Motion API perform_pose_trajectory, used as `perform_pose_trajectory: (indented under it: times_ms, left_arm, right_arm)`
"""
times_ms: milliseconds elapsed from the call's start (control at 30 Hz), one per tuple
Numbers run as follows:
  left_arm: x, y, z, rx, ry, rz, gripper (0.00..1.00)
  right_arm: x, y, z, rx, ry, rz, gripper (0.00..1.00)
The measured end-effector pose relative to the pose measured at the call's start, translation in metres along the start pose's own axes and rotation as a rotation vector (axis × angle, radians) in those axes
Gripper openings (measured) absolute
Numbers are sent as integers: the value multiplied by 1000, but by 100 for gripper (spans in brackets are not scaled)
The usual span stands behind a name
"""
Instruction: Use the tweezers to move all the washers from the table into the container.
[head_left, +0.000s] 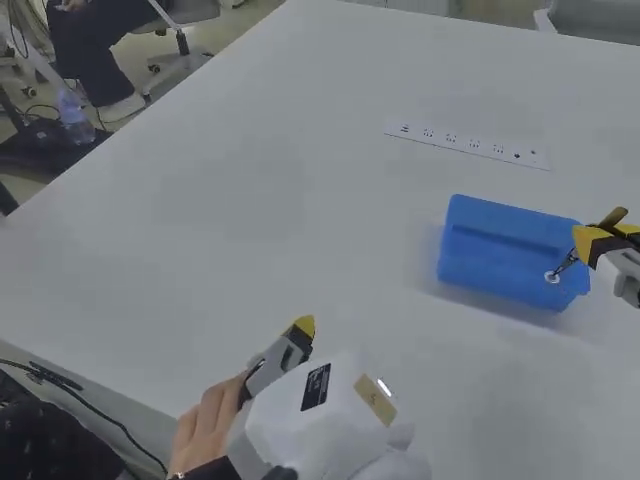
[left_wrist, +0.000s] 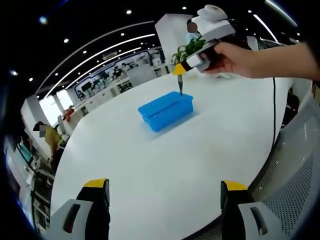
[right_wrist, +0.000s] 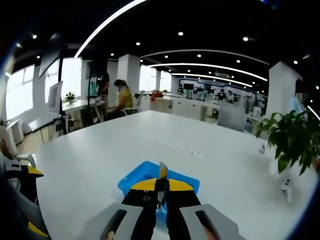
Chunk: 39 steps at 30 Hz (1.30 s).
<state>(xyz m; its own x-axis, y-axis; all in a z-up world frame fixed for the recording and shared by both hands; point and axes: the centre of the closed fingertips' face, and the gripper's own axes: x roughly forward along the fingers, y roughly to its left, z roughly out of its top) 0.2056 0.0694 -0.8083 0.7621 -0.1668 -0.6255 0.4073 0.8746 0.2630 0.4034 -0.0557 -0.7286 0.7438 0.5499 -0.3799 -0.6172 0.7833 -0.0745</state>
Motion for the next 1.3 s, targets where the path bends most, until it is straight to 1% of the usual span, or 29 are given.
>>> perform_pose_trajectory:
  times_ms: [133, 233, 433, 733, 900, 1000, 1067, 1300]
  left_arm:
    - [0, 0, -1, 1, 4, -1, 94]
    - [0, 0, -1, 3, 5, 0, 94]
    - [1, 0, -1, 4, 6, 0, 94]
    - [1, -2, -2, 9, 14, -6, 94]
    - [2, -2, -2, 8, 16, -7, 94]
    - [1, 0, -1, 2, 6, -1, 94]
    - [1, -1, -2, 0, 14, -7, 94]
    - [1, -2, -1, 5, 11, -10, 94]
  right_arm:
    - [10, -5, 1, -3, -6, -7, 2]
    - [19, -7, -1, -5, -4, -9, 2]
    - [34, -8, -19, -1, 25, -9, 2]
    - [42, -12, -40, 28, 56, -17, 2]
    - [47, -11, -46, 18, 68, -9, 2]
    - [48, -10, -49, 19, 74, -8, 2]
    - [48, -10, -51, 20, 78, -8, 2]
    - [49, -10, -51, 18, 79, -7, 2]
